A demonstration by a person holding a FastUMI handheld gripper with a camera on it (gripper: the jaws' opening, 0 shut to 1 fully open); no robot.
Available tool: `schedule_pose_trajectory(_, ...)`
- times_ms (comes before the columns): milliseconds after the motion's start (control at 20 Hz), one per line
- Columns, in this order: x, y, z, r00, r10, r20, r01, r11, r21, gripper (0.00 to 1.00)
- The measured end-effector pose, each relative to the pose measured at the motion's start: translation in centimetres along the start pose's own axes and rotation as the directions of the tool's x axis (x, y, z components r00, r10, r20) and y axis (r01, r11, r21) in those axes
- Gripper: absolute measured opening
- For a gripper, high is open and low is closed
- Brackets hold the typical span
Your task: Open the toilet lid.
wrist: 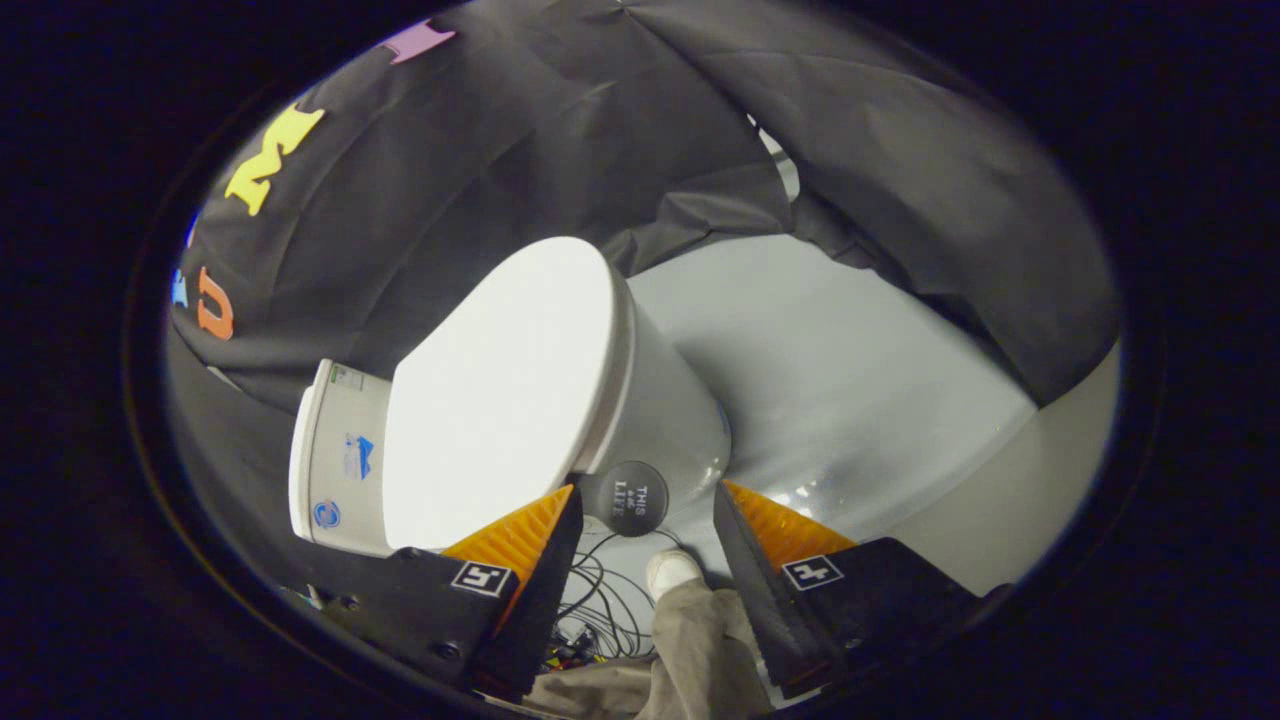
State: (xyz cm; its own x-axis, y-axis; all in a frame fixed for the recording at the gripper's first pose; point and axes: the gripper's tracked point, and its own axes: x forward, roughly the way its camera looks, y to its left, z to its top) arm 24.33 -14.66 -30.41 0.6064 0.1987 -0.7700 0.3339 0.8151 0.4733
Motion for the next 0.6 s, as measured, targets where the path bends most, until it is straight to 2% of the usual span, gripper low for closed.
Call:
schedule_pose_trajectory(150, 0.9, 0.7, -0.6, 0.996, 0.085, -0.02, -0.083, 0.995, 0.062, 0.78)
schedule_pose_trajectory(300, 1.7, 0.7, -0.8, 0.992, 0.128, -0.02, -0.125, 0.987, 0.102, 0.68)
schedule_pose_trajectory(450, 2.2, 1.3, -0.2, 0.979, 0.202, 0.004, -0.2, 0.965, 0.169, 0.6)
schedule_pose_trajectory(600, 2.7, 1.9, -0.1, 0.962, 0.272, 0.005, -0.266, 0.937, 0.227, 0.44)
